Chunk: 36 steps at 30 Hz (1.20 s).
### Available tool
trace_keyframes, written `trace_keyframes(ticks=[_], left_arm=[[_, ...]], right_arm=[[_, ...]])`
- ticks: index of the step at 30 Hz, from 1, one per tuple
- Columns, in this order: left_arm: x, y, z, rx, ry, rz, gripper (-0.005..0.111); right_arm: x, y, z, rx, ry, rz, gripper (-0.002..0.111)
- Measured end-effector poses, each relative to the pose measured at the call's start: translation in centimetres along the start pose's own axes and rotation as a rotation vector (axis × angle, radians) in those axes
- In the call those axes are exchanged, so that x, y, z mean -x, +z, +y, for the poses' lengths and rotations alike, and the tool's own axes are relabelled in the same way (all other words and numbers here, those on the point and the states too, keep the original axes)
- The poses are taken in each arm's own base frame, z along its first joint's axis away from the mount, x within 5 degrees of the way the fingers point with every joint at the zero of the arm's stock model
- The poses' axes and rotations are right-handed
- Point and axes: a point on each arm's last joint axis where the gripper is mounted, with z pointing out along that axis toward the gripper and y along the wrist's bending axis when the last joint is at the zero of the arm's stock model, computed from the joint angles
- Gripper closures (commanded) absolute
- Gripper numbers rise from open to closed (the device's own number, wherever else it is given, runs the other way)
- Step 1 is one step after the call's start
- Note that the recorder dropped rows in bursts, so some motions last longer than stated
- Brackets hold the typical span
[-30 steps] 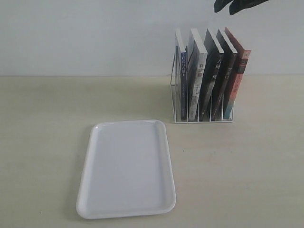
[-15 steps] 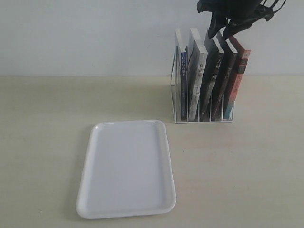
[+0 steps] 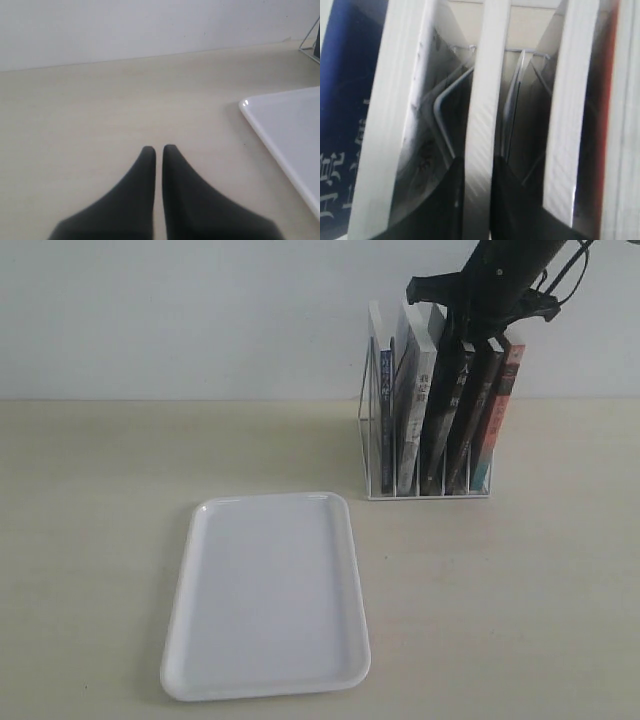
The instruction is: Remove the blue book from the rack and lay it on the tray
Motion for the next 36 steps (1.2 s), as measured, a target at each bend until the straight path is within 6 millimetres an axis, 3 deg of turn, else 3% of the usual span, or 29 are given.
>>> trace_keyframes(ticks=[4,7,14,18,36], left_arm=[[0.0,0.0,0.0,0.0,0.0,0.0,0.102],[0.0,0.0,0.0,0.0,0.0,0.0,0.102],[0.0,0.0,0.0,0.0,0.0,0.0,0.102],[0.0,0.0,0.0,0.0,0.0,0.0,0.102],[0.0,0.0,0.0,0.0,0.0,0.0,0.102]], right_arm=[[0.0,-0.3,0.0,-0.002,0.0,-0.004,0.108],[0.1,-1.7,0.3,-0.001,-0.006,-0.017,0.108],[0.5,-9.9,1.9,0.006,-0.037,-0.171,0.108],[0.3,-12.6,2.3,0.004,-0.048,-0.221,0.108],[0.2,-12.9,2.3,-0.007,-0.053,-0.222,0.108]])
